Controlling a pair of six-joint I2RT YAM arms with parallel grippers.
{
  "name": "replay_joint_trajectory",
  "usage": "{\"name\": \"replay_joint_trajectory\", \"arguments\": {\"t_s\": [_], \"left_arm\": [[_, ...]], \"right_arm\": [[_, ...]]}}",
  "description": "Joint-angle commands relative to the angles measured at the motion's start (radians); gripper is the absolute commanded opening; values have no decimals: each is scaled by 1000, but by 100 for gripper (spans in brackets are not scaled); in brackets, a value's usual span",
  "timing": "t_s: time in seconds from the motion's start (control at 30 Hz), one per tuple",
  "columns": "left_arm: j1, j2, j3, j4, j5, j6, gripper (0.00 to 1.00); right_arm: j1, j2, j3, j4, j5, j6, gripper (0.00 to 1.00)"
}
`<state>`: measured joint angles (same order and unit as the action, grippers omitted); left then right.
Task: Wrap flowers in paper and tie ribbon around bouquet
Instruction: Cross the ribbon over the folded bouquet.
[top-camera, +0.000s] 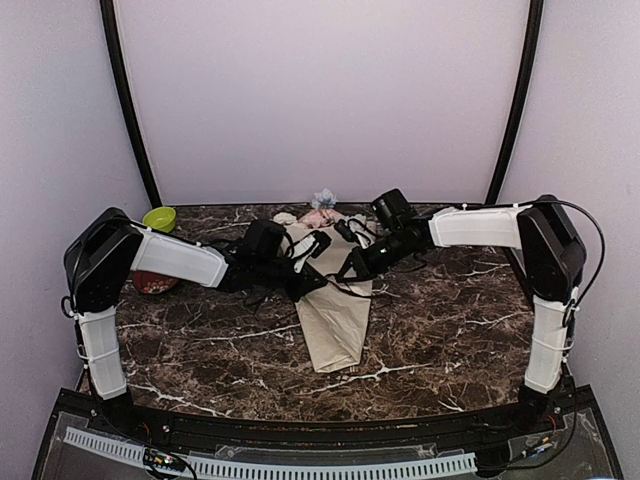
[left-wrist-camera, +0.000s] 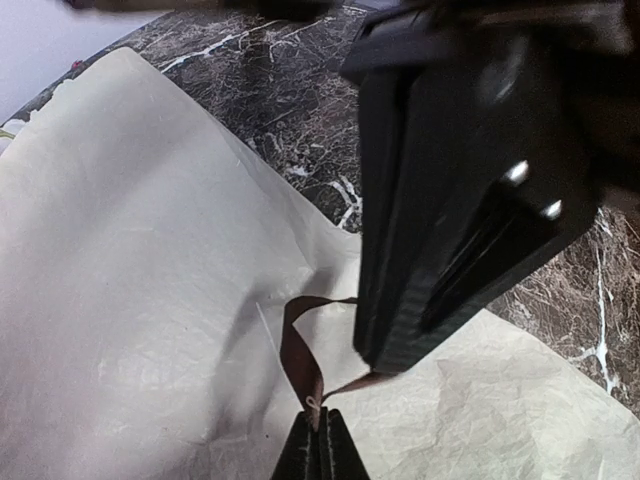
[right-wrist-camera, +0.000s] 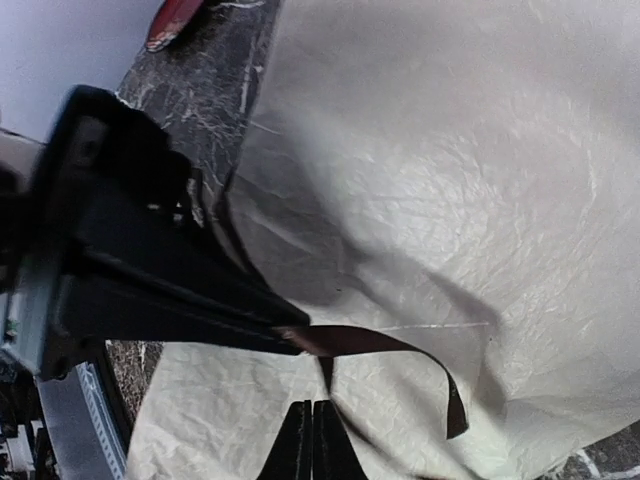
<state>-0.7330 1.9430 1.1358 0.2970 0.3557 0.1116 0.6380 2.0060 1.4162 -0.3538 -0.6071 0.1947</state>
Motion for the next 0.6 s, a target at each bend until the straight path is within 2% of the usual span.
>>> {"name": "replay_joint_trajectory", "arguments": {"t_s": [0.0,0.1,0.2,0.3,0.4,0.57], "left_arm": [[3,-53,-13,-1,-18,10,0],[2,-53,-12,2,-26,4,0],[3,-53,-13,0,-25,7,0],[2,-55,-16,-6,-26,17,0],[3,-57,-19,-9,-29,19,0],[2,-61,-18,-9,-22,19,0]], "right_arm": [[-12,-91,-18,35,27,-45,5],[-12,-88,-33,23,86,-51,9],[-9,-107,-67,79,125,-26,19],[-9,-100,-34,90,153,-2,22],[-8,-59,25,68,122,-7,37],[-7,0,62,31,143,-66,39]]}}
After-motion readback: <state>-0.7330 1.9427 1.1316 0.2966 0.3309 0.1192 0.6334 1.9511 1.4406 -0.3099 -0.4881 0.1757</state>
